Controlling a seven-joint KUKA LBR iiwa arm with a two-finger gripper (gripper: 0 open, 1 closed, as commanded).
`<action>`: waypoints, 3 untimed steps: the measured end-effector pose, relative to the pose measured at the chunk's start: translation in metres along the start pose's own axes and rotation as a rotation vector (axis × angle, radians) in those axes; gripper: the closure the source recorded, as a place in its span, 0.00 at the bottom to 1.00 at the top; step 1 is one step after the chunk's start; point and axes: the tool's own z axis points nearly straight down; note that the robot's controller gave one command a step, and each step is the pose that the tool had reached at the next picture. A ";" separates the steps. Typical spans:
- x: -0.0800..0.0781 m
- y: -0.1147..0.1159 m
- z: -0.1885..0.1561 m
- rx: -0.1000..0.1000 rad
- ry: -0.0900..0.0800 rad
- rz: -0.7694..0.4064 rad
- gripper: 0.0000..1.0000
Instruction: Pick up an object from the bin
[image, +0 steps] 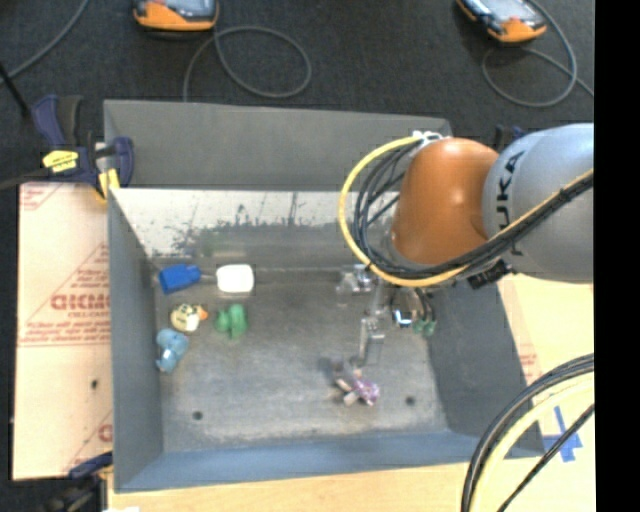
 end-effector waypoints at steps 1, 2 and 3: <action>-0.001 0.000 -0.005 0.000 -0.007 0.000 0.00; 0.017 -0.013 0.002 0.000 -0.011 -0.096 0.00; 0.040 -0.043 0.023 0.002 -0.003 -0.327 0.00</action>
Offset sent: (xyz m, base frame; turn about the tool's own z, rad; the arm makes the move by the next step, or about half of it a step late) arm -0.0636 -0.0543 -0.0215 -0.2762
